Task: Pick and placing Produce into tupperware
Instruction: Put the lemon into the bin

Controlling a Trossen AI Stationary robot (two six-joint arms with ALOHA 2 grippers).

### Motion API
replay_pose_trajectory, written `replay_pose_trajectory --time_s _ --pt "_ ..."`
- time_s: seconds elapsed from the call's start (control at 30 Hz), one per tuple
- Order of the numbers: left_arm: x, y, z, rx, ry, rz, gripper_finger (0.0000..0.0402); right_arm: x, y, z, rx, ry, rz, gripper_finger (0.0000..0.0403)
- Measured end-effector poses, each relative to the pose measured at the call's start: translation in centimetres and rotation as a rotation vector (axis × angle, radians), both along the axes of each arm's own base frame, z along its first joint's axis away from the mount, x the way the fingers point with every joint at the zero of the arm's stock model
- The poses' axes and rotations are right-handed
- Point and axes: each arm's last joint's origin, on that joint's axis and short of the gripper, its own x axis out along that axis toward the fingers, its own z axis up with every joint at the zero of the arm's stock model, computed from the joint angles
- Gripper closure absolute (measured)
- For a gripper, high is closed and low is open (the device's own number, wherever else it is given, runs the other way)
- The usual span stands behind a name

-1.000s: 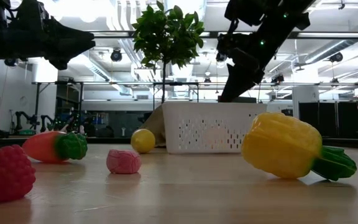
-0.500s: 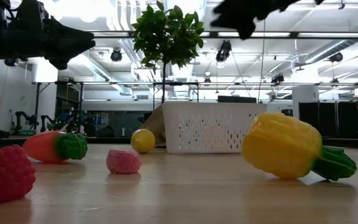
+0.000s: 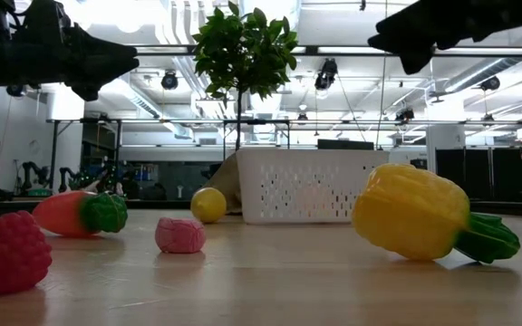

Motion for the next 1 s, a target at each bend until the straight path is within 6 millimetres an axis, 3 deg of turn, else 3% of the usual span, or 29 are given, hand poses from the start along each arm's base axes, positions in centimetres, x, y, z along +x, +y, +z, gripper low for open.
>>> replay_pose_trajectory --time_s 0.33,0.43,0.57,0.73,1.0 --pt "0.1 -0.1 0.2 0.024 0.006 -0.022 0.0253 -0.5 -0.2 0.8 -0.088 -0.066 -0.035 0.0271" --pt "0.2 -0.1 1.7 0.026 -0.032 -0.023 0.0224 -0.4 -0.2 0.9 -0.103 -0.066 -0.035 0.0273" --pt "0.8 -0.1 3.1 0.027 -0.028 -0.027 0.0154 -0.4 -0.2 1.1 -0.105 -0.071 -0.034 0.0272" --pt "3.0 -0.3 4.4 0.063 0.087 -0.149 0.0094 -0.4 -0.2 1.0 -0.108 -0.065 -0.034 0.0269" --pt "8.0 -0.3 6.5 0.022 0.372 -0.190 0.0100 -0.4 -0.2 1.0 -0.115 -0.066 -0.033 0.0275"
